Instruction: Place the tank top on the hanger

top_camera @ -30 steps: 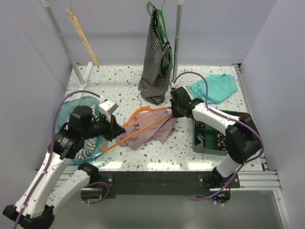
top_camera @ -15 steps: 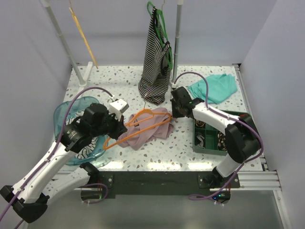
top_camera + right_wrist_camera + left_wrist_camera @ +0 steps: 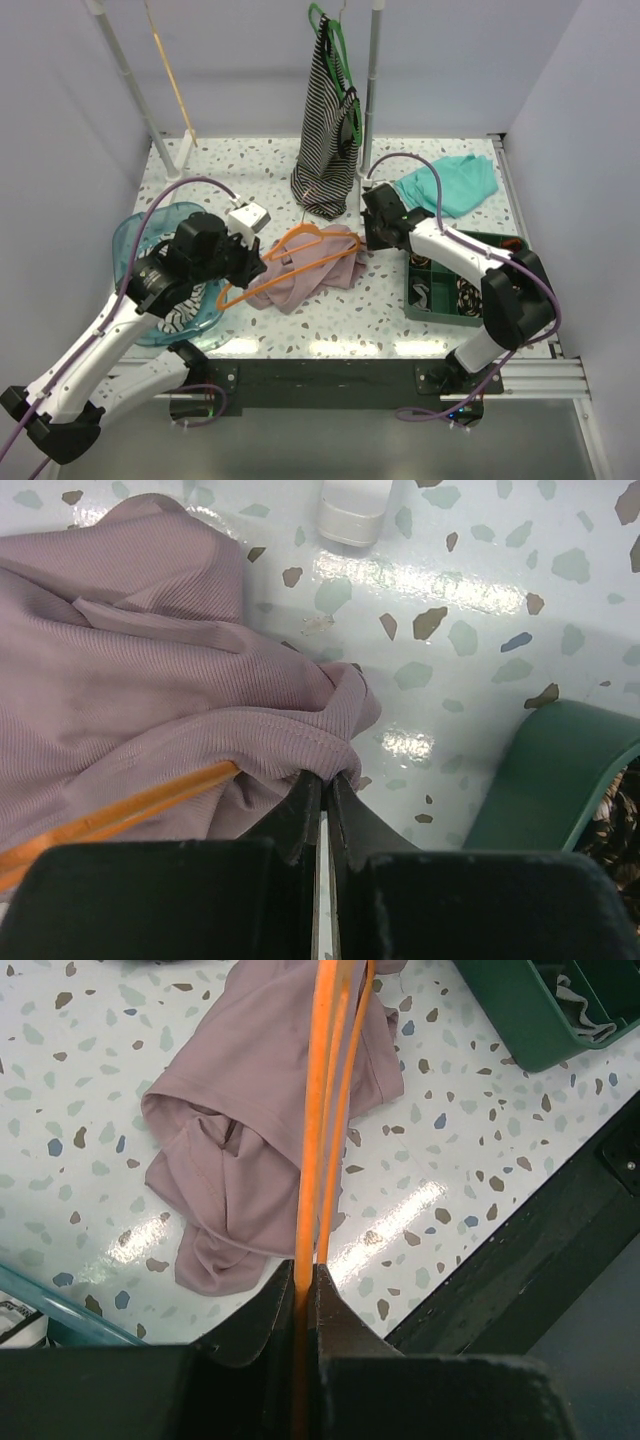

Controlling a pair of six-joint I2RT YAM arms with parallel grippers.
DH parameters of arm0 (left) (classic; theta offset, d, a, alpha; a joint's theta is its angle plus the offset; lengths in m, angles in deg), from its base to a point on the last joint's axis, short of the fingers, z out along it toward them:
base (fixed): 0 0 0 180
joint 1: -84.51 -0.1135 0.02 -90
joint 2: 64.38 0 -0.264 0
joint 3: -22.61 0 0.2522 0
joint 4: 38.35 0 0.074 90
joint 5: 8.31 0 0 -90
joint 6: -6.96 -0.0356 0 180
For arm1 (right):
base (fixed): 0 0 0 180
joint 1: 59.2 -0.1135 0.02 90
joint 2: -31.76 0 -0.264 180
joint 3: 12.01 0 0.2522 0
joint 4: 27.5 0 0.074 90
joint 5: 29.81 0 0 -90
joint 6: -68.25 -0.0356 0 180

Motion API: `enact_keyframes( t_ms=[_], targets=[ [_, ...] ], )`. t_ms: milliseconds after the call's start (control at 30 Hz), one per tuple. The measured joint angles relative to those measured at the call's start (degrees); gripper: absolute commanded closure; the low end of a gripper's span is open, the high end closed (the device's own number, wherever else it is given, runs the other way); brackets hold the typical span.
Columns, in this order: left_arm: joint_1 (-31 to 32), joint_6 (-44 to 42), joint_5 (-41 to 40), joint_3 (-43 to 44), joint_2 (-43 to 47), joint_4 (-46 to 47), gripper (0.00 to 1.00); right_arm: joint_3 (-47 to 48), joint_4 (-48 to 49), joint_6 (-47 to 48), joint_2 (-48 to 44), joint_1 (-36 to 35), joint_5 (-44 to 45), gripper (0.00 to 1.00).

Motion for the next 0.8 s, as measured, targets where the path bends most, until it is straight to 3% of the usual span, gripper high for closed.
enact_keyframes(
  t_ms=[800],
  targets=[
    [0.0, -0.44, 0.31, 2.21, -0.42, -0.74, 1.0, 6.38, -6.16, 3.89, 2.56, -5.7, 14.16, 1.0]
  ],
)
